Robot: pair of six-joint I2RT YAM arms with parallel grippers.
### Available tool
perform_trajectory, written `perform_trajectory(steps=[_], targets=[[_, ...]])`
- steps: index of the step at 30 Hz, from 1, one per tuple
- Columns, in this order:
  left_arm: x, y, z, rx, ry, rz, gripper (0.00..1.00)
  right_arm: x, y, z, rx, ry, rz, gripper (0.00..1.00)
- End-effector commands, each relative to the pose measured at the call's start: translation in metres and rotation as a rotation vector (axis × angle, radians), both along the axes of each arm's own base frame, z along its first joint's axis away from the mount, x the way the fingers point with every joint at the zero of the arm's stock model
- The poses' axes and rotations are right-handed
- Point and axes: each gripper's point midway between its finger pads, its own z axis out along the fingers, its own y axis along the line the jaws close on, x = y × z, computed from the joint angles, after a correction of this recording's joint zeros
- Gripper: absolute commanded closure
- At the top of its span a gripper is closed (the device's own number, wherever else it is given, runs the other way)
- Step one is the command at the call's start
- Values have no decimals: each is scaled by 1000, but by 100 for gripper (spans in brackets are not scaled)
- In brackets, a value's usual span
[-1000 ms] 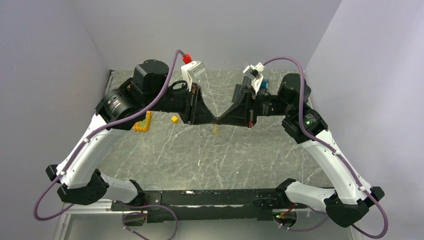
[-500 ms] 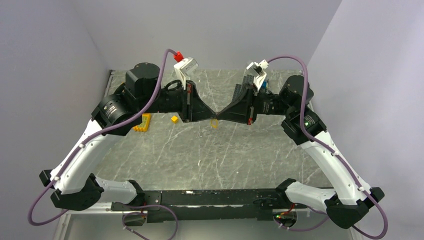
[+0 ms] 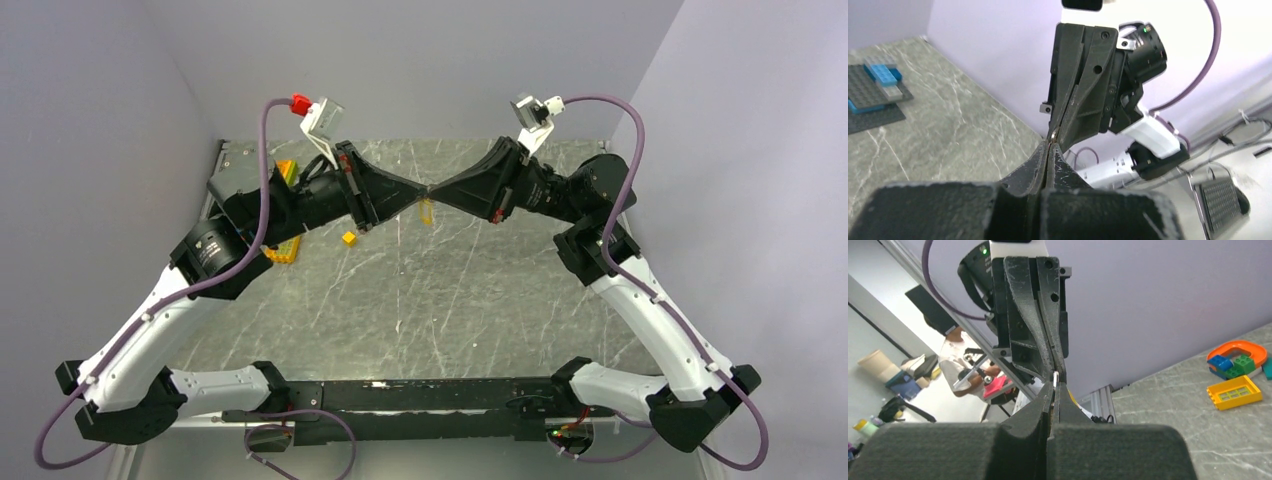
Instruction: Remove the keys from the keyring
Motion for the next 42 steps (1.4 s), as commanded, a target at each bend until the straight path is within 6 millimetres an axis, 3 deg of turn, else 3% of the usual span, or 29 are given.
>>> perform_trajectory(steps=[1, 2, 4, 5, 8, 14, 20, 26, 31, 35, 42], targets=[[28, 12, 16, -110, -21, 185, 88, 3, -1, 28, 131, -32, -28, 100], [30, 16, 16, -112, -23, 208, 73, 7, 0, 27, 131, -26, -41, 100], [30, 21, 15, -88, -34, 222, 35, 16, 2, 23, 124, -1, -71, 100], [30, 23, 17, -64, -42, 218, 23, 21, 3, 19, 112, 14, -87, 100], [27, 32, 18, 37, -75, 201, 5, 34, 6, 8, 73, 56, -133, 100], [10, 56, 14, 105, -81, 153, 1, 55, 6, -3, -53, 131, -240, 100], [-7, 47, 1, 180, -79, -9, 1, 62, 2, -16, -132, 173, -271, 100], [4, 46, -3, 177, -84, -20, 1, 54, -3, -32, -179, 142, -208, 100], [15, 43, -15, 212, -48, -56, 1, 67, -16, -49, -201, 99, -315, 100], [19, 49, -9, 202, -39, -36, 0, 71, -14, -50, -195, 123, -313, 100], [22, 42, -18, 196, 10, -95, 2, 44, -6, -44, -153, 43, -142, 100]])
